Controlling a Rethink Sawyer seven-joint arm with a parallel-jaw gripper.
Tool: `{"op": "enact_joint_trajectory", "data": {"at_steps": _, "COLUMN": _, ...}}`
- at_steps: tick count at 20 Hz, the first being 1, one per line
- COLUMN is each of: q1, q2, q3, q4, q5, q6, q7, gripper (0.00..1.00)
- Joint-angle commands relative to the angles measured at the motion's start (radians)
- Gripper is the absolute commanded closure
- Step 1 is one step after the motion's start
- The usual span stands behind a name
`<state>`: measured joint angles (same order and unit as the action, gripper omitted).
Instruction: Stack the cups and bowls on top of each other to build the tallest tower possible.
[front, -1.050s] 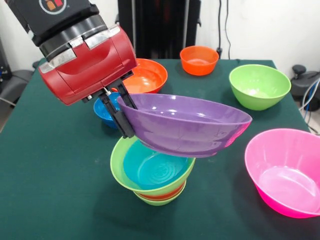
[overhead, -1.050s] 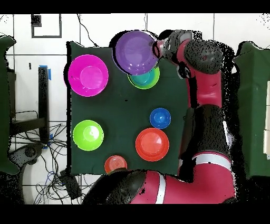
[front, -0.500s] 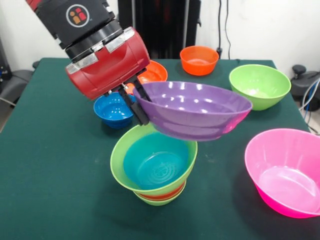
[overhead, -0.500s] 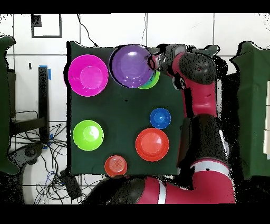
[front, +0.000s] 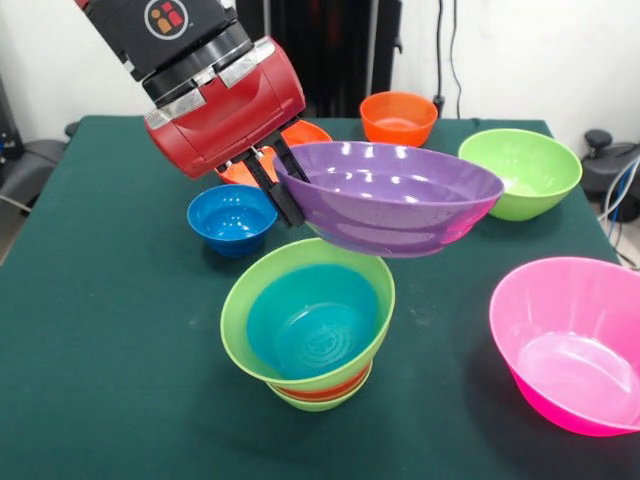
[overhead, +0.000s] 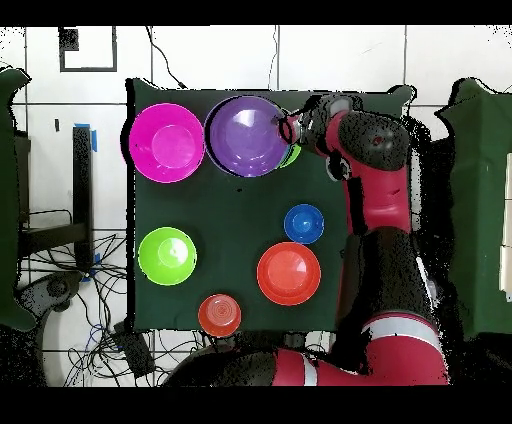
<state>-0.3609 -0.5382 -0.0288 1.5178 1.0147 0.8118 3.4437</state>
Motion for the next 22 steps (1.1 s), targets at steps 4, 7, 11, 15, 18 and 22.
{"op": "enact_joint_trajectory", "data": {"at_steps": 4, "q1": -0.011, "q2": -0.013, "q3": 0.087, "q4": 0.068, "q5": -0.058, "q6": 0.079, "q7": -0.043, "gripper": 1.0}}
{"op": "enact_joint_trajectory", "data": {"at_steps": 7, "q1": -0.015, "q2": -0.017, "q3": 0.082, "q4": 0.063, "q5": -0.065, "q6": 0.091, "q7": -0.034, "gripper": 1.0}}
{"op": "enact_joint_trajectory", "data": {"at_steps": 11, "q1": -0.017, "q2": -0.02, "q3": 0.067, "q4": 0.074, "q5": -0.097, "q6": 0.099, "q7": -0.059, "gripper": 1.0}}
{"op": "enact_joint_trajectory", "data": {"at_steps": 15, "q1": -0.025, "q2": -0.027, "q3": 0.065, "q4": 0.114, "q5": -0.115, "q6": 0.09, "q7": -0.096, "gripper": 1.0}}
{"op": "enact_joint_trajectory", "data": {"at_steps": 18, "q1": -0.026, "q2": -0.027, "q3": 0.07, "q4": 0.133, "q5": -0.12, "q6": 0.074, "q7": -0.112, "gripper": 1.0}}
{"op": "enact_joint_trajectory", "data": {"at_steps": 22, "q1": -0.029, "q2": -0.024, "q3": 0.078, "q4": 0.128, "q5": -0.132, "q6": 0.077, "q7": -0.098, "gripper": 1.0}}
